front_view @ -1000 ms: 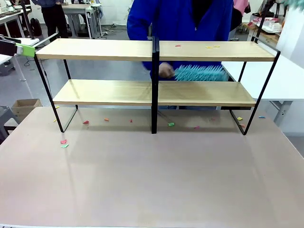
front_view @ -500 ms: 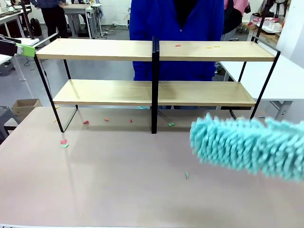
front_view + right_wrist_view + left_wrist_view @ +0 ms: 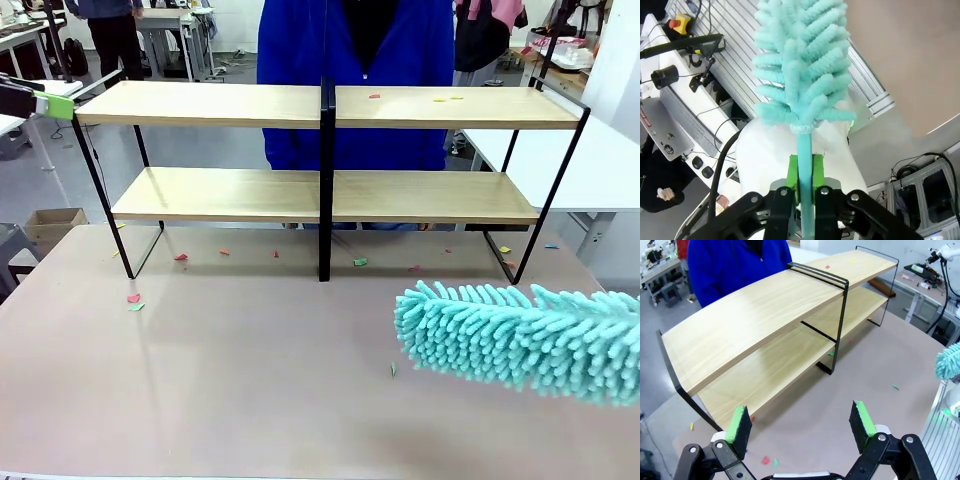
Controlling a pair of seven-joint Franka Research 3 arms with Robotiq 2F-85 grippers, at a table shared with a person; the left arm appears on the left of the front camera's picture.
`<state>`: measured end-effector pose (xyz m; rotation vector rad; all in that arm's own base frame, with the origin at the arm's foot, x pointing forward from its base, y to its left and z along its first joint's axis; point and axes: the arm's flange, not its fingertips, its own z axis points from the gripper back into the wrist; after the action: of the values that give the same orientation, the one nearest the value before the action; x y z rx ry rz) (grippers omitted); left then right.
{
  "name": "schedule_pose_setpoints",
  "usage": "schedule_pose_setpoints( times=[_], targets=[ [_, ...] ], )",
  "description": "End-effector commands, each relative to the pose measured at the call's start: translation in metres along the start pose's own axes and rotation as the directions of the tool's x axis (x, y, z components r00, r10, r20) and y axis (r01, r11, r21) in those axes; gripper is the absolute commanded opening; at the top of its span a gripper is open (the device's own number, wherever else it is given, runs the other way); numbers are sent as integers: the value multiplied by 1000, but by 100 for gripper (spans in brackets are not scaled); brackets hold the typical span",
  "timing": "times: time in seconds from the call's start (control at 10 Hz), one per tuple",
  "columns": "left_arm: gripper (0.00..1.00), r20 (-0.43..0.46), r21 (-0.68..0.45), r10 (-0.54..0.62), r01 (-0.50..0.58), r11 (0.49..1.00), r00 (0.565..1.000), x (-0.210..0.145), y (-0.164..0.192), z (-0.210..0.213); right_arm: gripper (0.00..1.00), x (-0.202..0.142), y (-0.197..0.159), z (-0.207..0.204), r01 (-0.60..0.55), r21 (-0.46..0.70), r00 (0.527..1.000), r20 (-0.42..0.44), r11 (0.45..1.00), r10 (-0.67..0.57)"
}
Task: Clean the shelves.
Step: Clean another randomly selected level of the Shelf with the Duster.
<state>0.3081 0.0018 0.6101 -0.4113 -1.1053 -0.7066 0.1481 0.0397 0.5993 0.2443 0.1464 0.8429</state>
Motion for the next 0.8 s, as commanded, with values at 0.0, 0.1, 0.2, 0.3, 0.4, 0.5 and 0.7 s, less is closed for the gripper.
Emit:
schedule_pose_setpoints(
  times=[0.0,0.1,0.2,0.3,0.4,0.5,0.7],
  targets=[
    [100,-3,14,6,-6,1000,1000,-6,-5,-1,13,58,-20,-34,91,-1,996,17,996,-91],
    [100,-3,14,6,-6,1000,1000,-6,-5,-1,13,84,-28,-53,123,-9,992,38,992,-122],
    [100,-3,14,6,-6,1000,1000,-6,-5,-1,13,104,-36,-72,137,0,989,63,991,-137],
    [100,-3,14,6,-6,1000,1000,-6,-5,-1,13,127,-55,-93,163,-3,978,132,987,-161],
    [100,-3,14,6,-6,1000,1000,-6,-5,-1,13,147,-73,-112,185,17,973,138,983,-185],
    [100,-3,14,6,-6,1000,1000,-6,-5,-1,13,163,-87,-127,207,24,964,166,978,-208],
    [100,-3,14,6,-6,1000,1000,-6,-5,-1,13,148,-81,-108,183,7,974,134,983,-182]
  ],
)
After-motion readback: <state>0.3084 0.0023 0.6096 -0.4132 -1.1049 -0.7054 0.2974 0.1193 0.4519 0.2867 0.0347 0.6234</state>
